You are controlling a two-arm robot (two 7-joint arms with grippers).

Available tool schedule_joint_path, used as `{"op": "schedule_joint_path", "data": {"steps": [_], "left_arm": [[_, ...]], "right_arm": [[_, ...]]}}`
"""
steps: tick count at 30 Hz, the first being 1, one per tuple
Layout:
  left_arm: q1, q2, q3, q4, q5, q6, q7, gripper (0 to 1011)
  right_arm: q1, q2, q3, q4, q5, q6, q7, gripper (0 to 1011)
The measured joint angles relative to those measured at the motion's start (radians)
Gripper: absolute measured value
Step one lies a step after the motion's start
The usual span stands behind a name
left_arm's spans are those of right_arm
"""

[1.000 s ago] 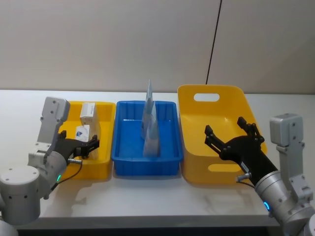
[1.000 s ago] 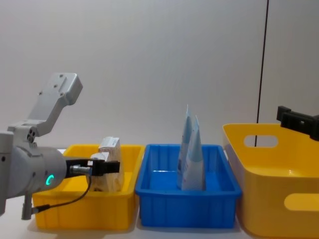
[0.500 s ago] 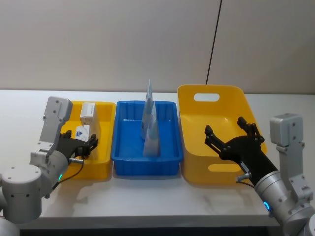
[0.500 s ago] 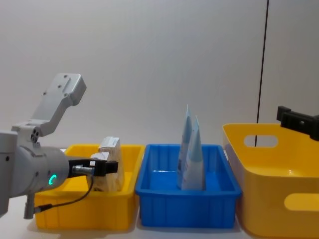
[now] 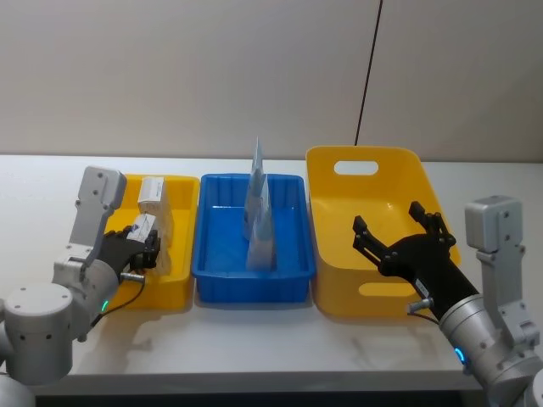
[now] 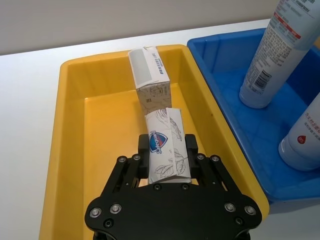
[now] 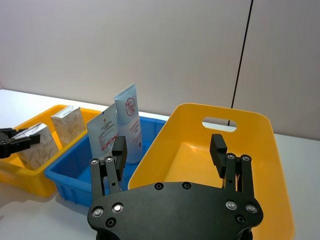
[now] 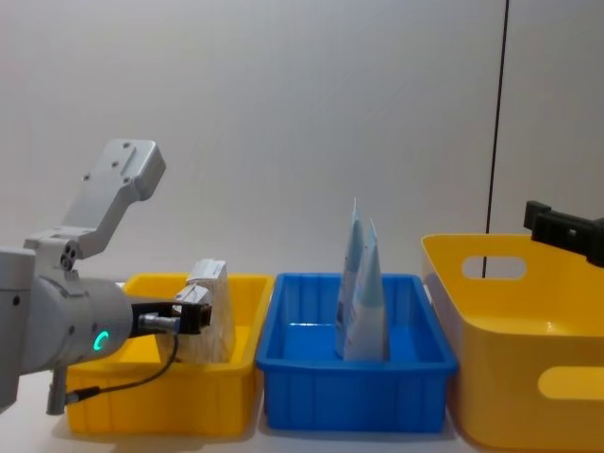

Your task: Bimanual collaborative sorting of washing and personal care products

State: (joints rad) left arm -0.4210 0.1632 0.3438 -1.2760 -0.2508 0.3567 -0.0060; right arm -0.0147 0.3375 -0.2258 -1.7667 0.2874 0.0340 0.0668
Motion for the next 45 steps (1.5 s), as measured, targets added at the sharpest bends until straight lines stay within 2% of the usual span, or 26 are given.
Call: {"op": "schedule_joint_path", "data": {"steps": [14,20,33,38,45], "left_arm": [[0.000,0.000,0.000,-0.002,0.002,0.000,-0.004,334],[0.009,0.015,0.004,-0.029,0.008,-0.016,-0.026,334],[0.028,0.085,0.014,-0.151,0.026,-0.078,-0.114,334],[0.029,0.129,0.013,-0.220,0.025,-0.105,-0.178,334],[0.026,0.173,0.011,-0.273,0.017,-0.135,-0.254,334]], "right_arm": [[0.000,0.000,0.000,0.000,0.000,0.000,0.000,1002],[0.000,0.000,0.000,0.000,0.000,0.000,0.000,1002],[0.000,0.000,0.000,0.000,0.000,0.000,0.000,1002],[0.000,0.000,0.000,0.000,0.000,0.000,0.000,1002],[0.000,0.000,0.000,0.000,0.000,0.000,0.000,1002]]}}
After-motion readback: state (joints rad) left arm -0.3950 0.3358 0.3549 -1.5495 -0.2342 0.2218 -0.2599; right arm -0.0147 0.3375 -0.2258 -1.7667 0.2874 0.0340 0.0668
